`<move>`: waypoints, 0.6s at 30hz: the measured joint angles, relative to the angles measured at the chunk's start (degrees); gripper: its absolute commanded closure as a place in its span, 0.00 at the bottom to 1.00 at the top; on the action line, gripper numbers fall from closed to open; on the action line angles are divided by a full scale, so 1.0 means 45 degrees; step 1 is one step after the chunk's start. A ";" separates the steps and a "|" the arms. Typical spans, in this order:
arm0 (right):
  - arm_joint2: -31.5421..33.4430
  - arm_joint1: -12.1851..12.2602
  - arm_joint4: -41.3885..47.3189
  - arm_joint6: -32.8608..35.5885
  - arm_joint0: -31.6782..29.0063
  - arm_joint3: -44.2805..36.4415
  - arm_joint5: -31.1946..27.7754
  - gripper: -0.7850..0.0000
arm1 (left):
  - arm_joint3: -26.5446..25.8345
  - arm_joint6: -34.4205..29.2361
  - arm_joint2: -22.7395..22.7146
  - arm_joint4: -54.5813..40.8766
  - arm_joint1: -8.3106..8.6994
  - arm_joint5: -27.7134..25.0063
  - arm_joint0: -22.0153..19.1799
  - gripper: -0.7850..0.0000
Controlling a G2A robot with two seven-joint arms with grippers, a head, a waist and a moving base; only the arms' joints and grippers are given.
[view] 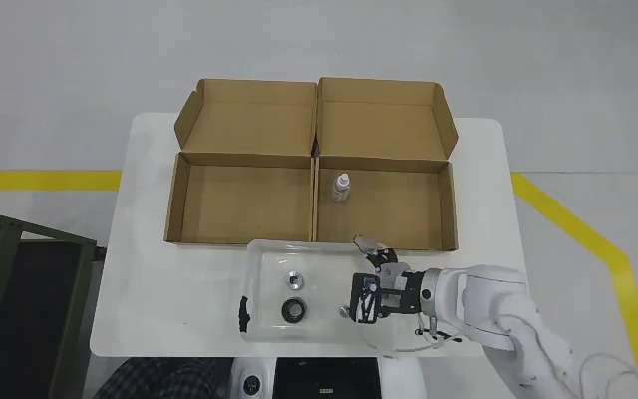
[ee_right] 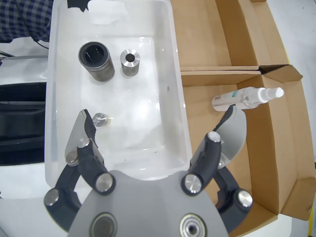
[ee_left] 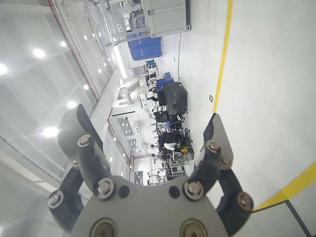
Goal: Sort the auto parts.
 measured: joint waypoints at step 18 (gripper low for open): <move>-0.1633 0.0040 -0.0643 0.1124 0.0545 0.0771 -0.0124 0.00 | 0.0000 0.0000 0.0000 0.0000 0.0000 0.0000 0.0000 0.00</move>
